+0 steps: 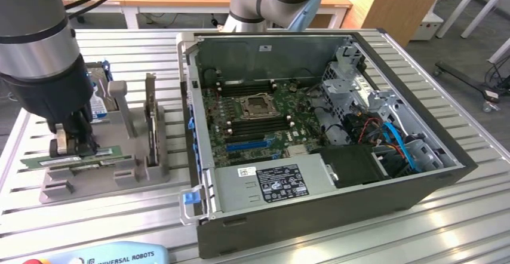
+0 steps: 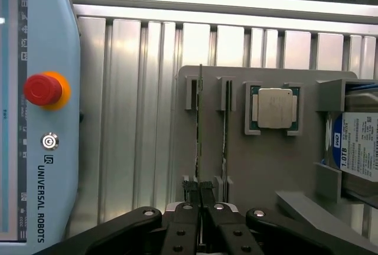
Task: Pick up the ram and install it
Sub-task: 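Pick up the ram and move it above insertion slot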
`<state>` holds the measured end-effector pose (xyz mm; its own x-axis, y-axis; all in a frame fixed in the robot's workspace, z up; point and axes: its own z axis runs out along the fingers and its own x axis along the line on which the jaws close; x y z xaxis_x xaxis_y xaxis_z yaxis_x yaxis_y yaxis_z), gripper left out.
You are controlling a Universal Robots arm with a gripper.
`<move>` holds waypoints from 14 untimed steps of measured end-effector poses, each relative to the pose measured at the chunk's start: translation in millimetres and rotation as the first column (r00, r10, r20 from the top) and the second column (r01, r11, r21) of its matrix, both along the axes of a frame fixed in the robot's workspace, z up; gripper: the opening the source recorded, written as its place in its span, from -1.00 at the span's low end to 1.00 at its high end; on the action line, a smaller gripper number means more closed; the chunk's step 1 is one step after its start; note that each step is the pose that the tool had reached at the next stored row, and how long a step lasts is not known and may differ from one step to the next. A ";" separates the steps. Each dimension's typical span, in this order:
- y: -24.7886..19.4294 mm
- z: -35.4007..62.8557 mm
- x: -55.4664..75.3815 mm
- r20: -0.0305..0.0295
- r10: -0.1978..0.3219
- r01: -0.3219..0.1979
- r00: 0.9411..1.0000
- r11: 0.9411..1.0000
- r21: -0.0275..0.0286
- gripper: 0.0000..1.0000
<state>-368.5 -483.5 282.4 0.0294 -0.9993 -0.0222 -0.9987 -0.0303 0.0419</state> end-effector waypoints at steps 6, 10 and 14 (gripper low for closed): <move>0.0 9.6 0.0 0.000 -0.008 0.008 1.000 1.000 0.000 -0.76; 0.0 16.6 0.0 0.000 -0.011 0.011 1.000 1.000 0.000 -0.76; 0.0 24.6 0.0 0.000 -0.014 0.014 1.000 1.000 0.000 -0.76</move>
<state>-368.5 -483.5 307.0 0.0156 -0.9996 -0.0223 -0.9990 -0.0166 0.0419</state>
